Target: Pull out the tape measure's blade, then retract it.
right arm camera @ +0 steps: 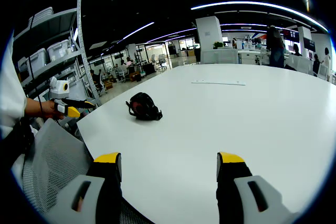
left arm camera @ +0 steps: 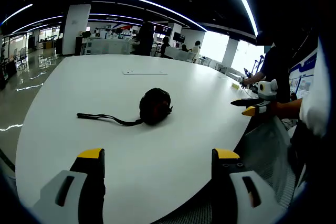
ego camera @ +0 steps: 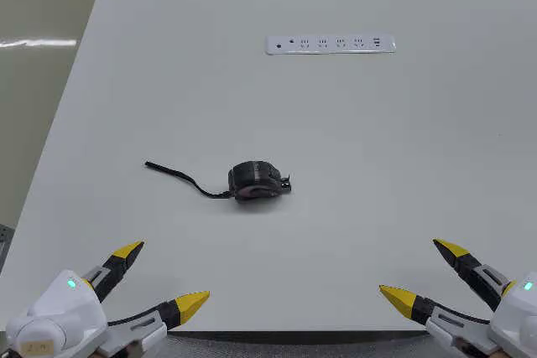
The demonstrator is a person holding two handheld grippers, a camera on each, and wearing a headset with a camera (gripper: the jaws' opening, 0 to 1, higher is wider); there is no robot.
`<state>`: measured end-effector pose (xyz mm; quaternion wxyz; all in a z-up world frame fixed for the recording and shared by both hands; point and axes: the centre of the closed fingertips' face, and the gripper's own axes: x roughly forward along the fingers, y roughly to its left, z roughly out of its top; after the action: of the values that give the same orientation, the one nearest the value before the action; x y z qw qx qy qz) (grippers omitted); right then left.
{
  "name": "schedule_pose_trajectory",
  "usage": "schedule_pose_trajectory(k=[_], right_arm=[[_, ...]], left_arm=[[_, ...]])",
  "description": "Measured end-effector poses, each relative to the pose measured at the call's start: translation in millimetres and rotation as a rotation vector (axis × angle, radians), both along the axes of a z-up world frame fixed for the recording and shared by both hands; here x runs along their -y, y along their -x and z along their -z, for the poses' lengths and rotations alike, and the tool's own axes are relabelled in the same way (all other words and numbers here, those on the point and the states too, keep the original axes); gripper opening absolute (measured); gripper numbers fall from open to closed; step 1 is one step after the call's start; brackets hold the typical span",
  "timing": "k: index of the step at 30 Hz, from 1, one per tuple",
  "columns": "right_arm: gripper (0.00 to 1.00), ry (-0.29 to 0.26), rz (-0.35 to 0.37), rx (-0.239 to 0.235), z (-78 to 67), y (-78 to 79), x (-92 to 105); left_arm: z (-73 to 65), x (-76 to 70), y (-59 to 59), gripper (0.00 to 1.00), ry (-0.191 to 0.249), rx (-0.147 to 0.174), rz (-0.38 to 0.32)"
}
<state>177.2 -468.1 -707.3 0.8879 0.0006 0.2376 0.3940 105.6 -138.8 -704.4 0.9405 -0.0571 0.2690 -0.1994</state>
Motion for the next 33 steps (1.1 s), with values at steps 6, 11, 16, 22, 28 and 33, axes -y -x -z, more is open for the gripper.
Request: schedule_pose_trajectory(k=[6, 11, 16, 22, 28, 33], right_arm=[[0.75, 0.001, -0.001, 0.001, 0.6, -0.3, -0.7], [0.75, 0.001, -0.001, 0.001, 0.9, 1.1, -1.1], [0.75, 0.004, -0.004, -0.001, 1.9, 2.3, -1.2], [0.74, -0.008, 0.006, -0.006, 0.1, 1.3, -0.6], [0.75, -0.006, 0.005, 0.0, -2.1, 0.3, -1.1], [0.75, -0.006, 0.006, -0.003, -0.8, 0.7, -0.9]], left_arm=[[0.9, 0.2, -0.2, 0.82, 0.001, -0.001, -0.001], [-1.2, 3.0, -0.3, 0.82, 0.001, -0.001, -0.001], [0.0, 1.6, -0.1, 0.82, 0.0, 0.0, -0.001], [-1.1, 3.3, 0.7, 0.82, -0.002, 0.001, 0.0], [-4.6, 8.3, 1.8, 0.82, 0.002, 0.001, -0.001], [-6.1, 9.6, 1.8, 0.81, 0.003, 0.001, 0.0]])
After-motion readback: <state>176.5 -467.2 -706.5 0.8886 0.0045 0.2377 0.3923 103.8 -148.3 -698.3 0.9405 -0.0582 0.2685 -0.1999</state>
